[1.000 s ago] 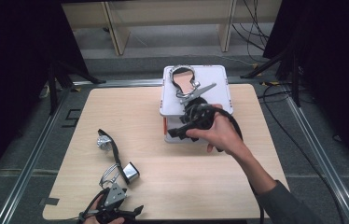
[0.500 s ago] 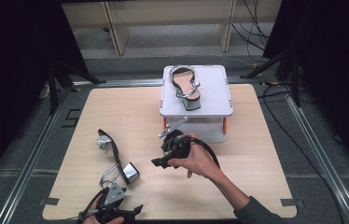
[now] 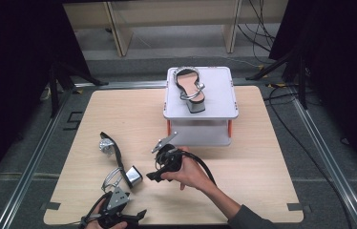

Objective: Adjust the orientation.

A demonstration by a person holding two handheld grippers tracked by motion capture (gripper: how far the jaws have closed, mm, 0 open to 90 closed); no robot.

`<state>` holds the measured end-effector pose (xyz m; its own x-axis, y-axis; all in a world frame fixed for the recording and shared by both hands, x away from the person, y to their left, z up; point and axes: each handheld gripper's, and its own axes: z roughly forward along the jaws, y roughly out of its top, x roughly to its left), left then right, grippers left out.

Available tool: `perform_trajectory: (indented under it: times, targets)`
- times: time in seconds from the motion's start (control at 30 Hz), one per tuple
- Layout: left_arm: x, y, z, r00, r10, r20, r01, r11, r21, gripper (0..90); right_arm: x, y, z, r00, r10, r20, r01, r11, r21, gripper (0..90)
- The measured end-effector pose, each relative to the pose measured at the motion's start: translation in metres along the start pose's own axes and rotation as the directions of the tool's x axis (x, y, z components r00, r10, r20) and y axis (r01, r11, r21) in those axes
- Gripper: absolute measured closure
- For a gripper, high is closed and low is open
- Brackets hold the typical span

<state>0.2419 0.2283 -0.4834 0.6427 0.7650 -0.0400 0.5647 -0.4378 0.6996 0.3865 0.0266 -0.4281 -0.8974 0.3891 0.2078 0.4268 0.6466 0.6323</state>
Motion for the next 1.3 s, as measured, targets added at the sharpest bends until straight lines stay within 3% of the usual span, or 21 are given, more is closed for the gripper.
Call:
perform_trajectory:
  times: [0.07,0.13,0.17,0.23,0.27,0.3,0.33,0.5,0.53,0.57,0.6,0.7,0.8,0.83,1.03,1.07,1.1,1.17,1.2,1.27,1.3]
  targets:
    - [0.000,0.001,-0.001,0.9999,0.016,-0.001,-0.016,0.9998,0.008,15.2,0.000,0.001,0.002,1.0000,0.009,-0.002,-0.009,1.000,-0.011,31.7]
    - [-0.001,0.001,0.000,1.0000,0.000,0.001,0.000,0.9999,-0.013,15.2,0.001,0.004,0.005,0.9997,0.022,-0.006,-0.022,1.000,-0.011,31.4]
    - [0.000,0.001,-0.001,0.9998,0.019,0.004,-0.019,0.9998,0.006,15.2,0.001,0.005,0.006,0.9998,0.019,-0.010,-0.019,1.000,-0.007,31.2]
    - [-0.003,0.001,0.000,1.0000,0.007,-0.006,-0.007,1.0000,0.002,15.1,0.002,0.008,0.011,0.9999,0.009,-0.011,-0.009,1.000,0.002,30.7]
    - [-0.002,0.001,-0.001,0.9994,0.034,0.007,-0.034,0.9993,0.014,15.1,0.003,0.009,0.014,0.9999,0.004,-0.010,-0.004,1.000,0.000,30.2]
    - [-0.004,0.001,0.000,0.9999,0.016,-0.003,-0.016,0.9999,0.004,15.1,0.003,0.011,0.017,0.9999,-0.010,-0.012,0.010,1.000,-0.001,29.3]
    - [-0.003,0.002,-0.002,0.9993,0.036,0.003,-0.036,0.9993,0.012,15.2,0.005,0.012,0.020,1.0000,0.000,-0.009,0.000,1.000,0.003,28.9]
    - [-0.003,-0.001,-0.003,0.9999,0.008,0.008,-0.008,1.0000,-0.004,15.2,0.013,0.027,0.036,0.9989,-0.034,-0.033,0.035,0.999,0.002,29.7]
    - [-0.001,0.000,-0.006,0.9992,0.027,0.028,-0.028,0.9992,0.028,15.2,0.014,0.029,0.038,0.9985,-0.040,-0.037,0.040,0.999,-0.003,29.7]
    - [-0.001,0.000,-0.006,0.9993,0.023,0.028,-0.024,0.9994,0.024,15.2,0.016,0.031,0.040,0.9987,-0.035,-0.036,0.035,0.999,-0.001,29.7]
    - [-0.003,-0.001,-0.004,1.0000,0.007,0.000,-0.007,0.9999,-0.013,15.2,0.017,0.034,0.042,0.9983,-0.043,-0.038,0.043,0.999,-0.002,29.7]
    - [-0.003,0.000,-0.007,0.9998,0.020,0.007,-0.020,0.9998,0.005,15.2,0.023,0.041,0.050,0.9986,-0.048,-0.025,0.048,0.999,-0.001,28.4]
    - [-0.003,-0.002,-0.007,1.0000,-0.008,0.006,0.008,0.9995,-0.030,15.2,0.029,0.046,0.057,0.9965,-0.079,-0.027,0.079,0.997,0.005,27.0]
    - [-0.002,-0.002,-0.009,0.9999,0.013,0.006,-0.013,0.9997,-0.019,15.1,0.031,0.048,0.060,0.9962,-0.083,-0.027,0.083,0.996,0.013,26.7]
    - [0.003,-0.007,-0.015,0.9994,-0.025,-0.023,0.024,0.9994,-0.026,15.1,0.037,0.056,0.079,0.9933,-0.114,0.018,0.113,0.992,0.049,27.0]
    - [0.004,-0.008,-0.016,0.9986,-0.042,-0.032,0.041,0.9985,-0.036,15.2,0.037,0.057,0.081,0.9934,-0.113,0.017,0.112,0.992,0.059,30.1]
    - [0.004,-0.009,-0.017,0.9982,-0.047,-0.037,0.046,0.9982,-0.038,15.2,0.037,0.057,0.085,0.9891,-0.147,0.012,0.146,0.987,0.064,36.9]
    - [0.007,-0.012,-0.020,0.9980,-0.042,-0.048,0.041,0.9987,-0.030,15.6,0.038,0.058,0.087,0.9896,-0.143,0.017,0.141,0.987,0.074,38.7]
    - [0.008,-0.013,-0.020,0.9963,-0.061,-0.060,0.059,0.9976,-0.036,16.1,0.038,0.059,0.086,0.9895,-0.143,0.024,0.141,0.987,0.076,39.4]
    - [0.012,-0.015,-0.026,0.9940,-0.064,-0.088,0.062,0.9975,-0.034,16.7,0.038,0.059,0.084,0.9950,-0.096,0.027,0.093,0.993,0.075,40.4]
    - [0.012,-0.017,-0.026,0.9920,-0.086,-0.092,0.082,0.9951,-0.055,16.9,0.036,0.059,0.083,0.9955,-0.092,0.021,0.091,0.993,0.074,40.9]
